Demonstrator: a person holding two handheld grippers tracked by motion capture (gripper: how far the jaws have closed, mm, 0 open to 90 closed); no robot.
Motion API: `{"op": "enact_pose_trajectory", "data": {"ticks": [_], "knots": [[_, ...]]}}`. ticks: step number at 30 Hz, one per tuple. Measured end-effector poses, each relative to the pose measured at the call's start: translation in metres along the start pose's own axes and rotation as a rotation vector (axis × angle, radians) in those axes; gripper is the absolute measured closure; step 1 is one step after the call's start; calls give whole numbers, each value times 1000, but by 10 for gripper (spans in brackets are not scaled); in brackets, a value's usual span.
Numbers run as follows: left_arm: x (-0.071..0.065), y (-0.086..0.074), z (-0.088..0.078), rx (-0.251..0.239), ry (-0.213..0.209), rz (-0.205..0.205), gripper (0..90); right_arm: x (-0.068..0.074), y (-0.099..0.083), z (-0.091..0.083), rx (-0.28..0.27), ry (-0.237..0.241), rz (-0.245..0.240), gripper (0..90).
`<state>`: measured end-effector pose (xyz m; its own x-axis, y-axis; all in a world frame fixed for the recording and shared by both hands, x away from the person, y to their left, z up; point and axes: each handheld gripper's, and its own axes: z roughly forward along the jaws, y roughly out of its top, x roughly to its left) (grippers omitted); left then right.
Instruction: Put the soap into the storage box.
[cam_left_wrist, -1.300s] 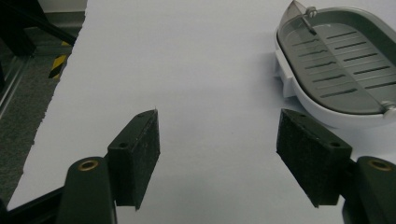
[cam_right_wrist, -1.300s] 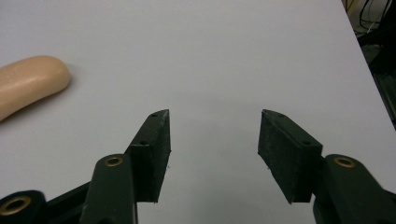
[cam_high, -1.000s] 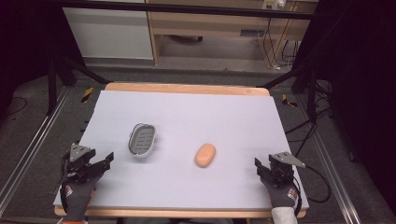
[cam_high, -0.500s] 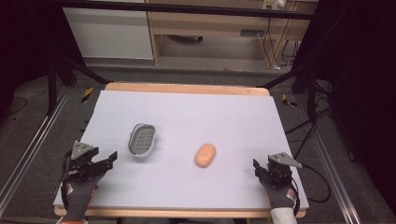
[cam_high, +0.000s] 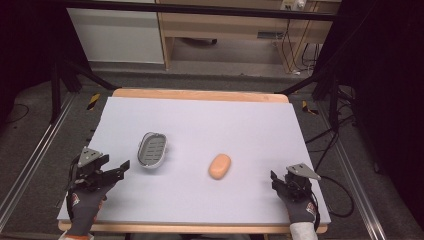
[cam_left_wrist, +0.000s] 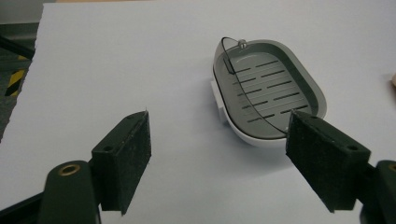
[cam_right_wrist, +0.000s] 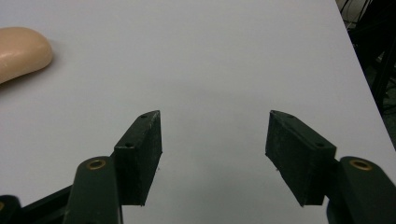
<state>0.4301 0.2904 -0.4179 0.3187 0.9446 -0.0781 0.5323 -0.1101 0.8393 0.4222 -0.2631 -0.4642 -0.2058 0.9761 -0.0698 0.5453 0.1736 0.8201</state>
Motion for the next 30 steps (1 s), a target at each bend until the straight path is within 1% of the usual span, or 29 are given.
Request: {"op": "enact_pose_trajectory", "data": {"ticks": [7, 14, 16, 20, 21, 22, 24, 25, 27, 29, 30], "knots": [[-4, 8, -1, -6, -7, 14, 211, -1, 1, 0, -2, -1, 6, 356], [-8, 13, -1, -13, -14, 19, 208, -1, 1, 0, -1, 3, 9, 353], [-11, 17, -1, -11, -22, 19, 206, 0, 1, 0, -1, 5, 10, 351], [-18, 22, 1, -15, -30, 36, 202, 0, 1, 0, -2, 7, 8, 350], [-18, 22, 1, -15, -30, 36, 202, 0, 1, 0, -2, 7, 8, 350], [-22, 24, 2, -13, -36, 41, 201, 0, 1, 0, -3, 8, 7, 349], [-24, 25, 3, -10, -39, 46, 199, 1, 1, 0, -3, 8, 10, 349], [-28, 27, 5, -11, -45, 51, 198, 1, 1, 0, -3, 7, 5, 347], [-30, 28, 5, -8, -48, 55, 196, 1, 1, 1, -2, 8, 6, 346], [-36, 30, 8, -5, -52, 68, 194, 1, 1, 1, -1, 9, 5, 345], [-38, 31, 9, -7, -57, 67, 193, 1, 1, 1, 1, 9, 5, 345]]}}
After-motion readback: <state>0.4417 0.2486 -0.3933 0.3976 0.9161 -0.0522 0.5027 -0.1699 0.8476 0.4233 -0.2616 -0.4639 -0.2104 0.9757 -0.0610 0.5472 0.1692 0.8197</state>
